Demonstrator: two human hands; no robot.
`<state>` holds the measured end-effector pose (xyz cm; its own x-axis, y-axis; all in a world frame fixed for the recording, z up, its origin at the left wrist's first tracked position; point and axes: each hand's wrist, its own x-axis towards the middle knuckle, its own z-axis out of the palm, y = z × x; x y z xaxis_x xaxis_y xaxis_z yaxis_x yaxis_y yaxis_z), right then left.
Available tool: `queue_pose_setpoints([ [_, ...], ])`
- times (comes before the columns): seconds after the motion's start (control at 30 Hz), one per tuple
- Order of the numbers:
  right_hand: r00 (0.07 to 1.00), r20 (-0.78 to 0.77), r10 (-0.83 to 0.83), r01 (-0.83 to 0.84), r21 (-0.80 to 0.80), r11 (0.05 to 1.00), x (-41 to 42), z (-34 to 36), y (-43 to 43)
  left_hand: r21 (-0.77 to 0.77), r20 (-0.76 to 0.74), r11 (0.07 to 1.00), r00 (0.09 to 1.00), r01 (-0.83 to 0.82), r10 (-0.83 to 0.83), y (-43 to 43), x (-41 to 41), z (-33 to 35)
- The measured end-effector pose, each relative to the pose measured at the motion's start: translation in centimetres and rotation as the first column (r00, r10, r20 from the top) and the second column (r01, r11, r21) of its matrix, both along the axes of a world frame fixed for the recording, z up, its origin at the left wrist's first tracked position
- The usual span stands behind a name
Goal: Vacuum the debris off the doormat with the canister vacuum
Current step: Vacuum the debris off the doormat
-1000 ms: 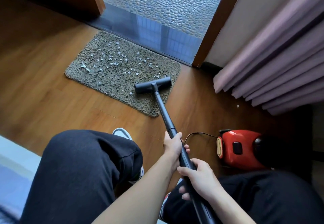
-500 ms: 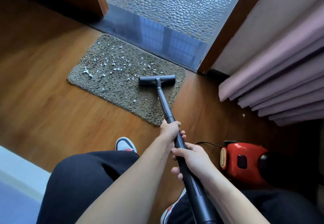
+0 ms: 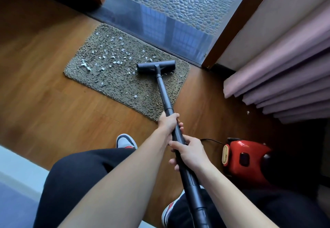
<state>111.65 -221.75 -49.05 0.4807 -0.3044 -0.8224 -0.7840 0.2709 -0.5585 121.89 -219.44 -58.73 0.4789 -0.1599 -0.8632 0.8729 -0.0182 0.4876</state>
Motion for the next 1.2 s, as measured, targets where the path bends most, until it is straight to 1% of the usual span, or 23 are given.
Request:
queue_pose_setpoints([
  [0.17, 0.998, -0.018, 0.06, -0.06, -0.028, 0.998, -3.4, 1.0, -0.7, 0.003, -0.017, 1.0, 1.0, -0.015, 0.015, -0.2, -3.7, 0.8],
  [0.4, 0.984, -0.088, 0.154, -0.163, -0.108, 0.981, -9.7, 2.1, -1.2, 0.0, -0.047, 1.0, 0.999, 0.0, 0.0, -0.2, -10.1, 2.2],
  [0.6, 0.986, -0.063, 0.151, -0.155, -0.062, 0.986, -12.0, 3.0, -0.3, 0.028, -0.053, 1.0, 0.999, 0.008, -0.007, 0.9, -12.8, 2.5],
  [0.77, 0.99, -0.052, 0.135, -0.137, -0.042, 0.99, -11.0, 2.4, 0.2, 0.062, -0.05, 0.998, 0.999, 0.018, -0.015, 1.6, -11.7, 1.9],
  [0.97, 0.998, -0.041, 0.045, -0.045, -0.005, 0.999, -7.1, 1.5, 0.1, 0.081, -0.019, 0.993, 0.996, 0.085, -0.084, 0.7, -7.4, 0.8],
  [1.2, 0.999, -0.011, -0.037, 0.037, -0.003, 0.999, -3.3, 1.5, -1.1, 0.056, 0.008, 0.989, 0.991, 0.136, -0.136, -1.6, -3.2, 0.2],
])
